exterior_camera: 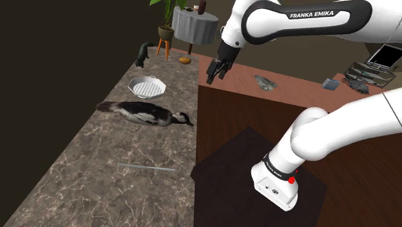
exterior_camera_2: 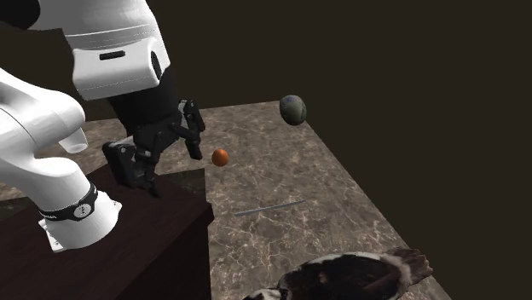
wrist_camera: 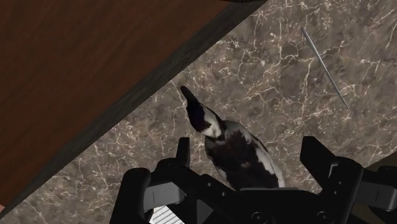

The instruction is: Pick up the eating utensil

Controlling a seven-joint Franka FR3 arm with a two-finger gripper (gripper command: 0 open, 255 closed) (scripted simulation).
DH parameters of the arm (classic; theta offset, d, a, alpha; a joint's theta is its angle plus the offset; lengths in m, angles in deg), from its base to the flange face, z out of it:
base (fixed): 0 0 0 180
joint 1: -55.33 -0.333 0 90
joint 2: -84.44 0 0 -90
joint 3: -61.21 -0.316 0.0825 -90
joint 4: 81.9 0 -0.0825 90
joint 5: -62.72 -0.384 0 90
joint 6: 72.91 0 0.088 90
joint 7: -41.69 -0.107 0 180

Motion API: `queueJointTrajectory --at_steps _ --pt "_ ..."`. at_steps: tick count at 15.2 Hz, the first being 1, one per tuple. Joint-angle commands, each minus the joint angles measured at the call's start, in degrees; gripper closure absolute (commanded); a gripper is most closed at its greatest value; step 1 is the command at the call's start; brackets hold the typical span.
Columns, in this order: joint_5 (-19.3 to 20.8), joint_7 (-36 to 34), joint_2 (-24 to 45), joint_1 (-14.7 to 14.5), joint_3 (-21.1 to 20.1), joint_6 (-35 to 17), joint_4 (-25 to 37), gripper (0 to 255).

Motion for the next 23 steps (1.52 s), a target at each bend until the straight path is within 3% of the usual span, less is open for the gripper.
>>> queueJointTrajectory --at_steps 1,13,23 --pt "-0.4 0.22 3.47 -1.24 -1.28 -3.39 -0.33 0" --pt "0.51 1.0 23.66 -6.95 -8.27 -19.61 0.82 0" --pt "8.24 -2.36 42.82 -11.65 -12.27 -29.8 6.64 0"
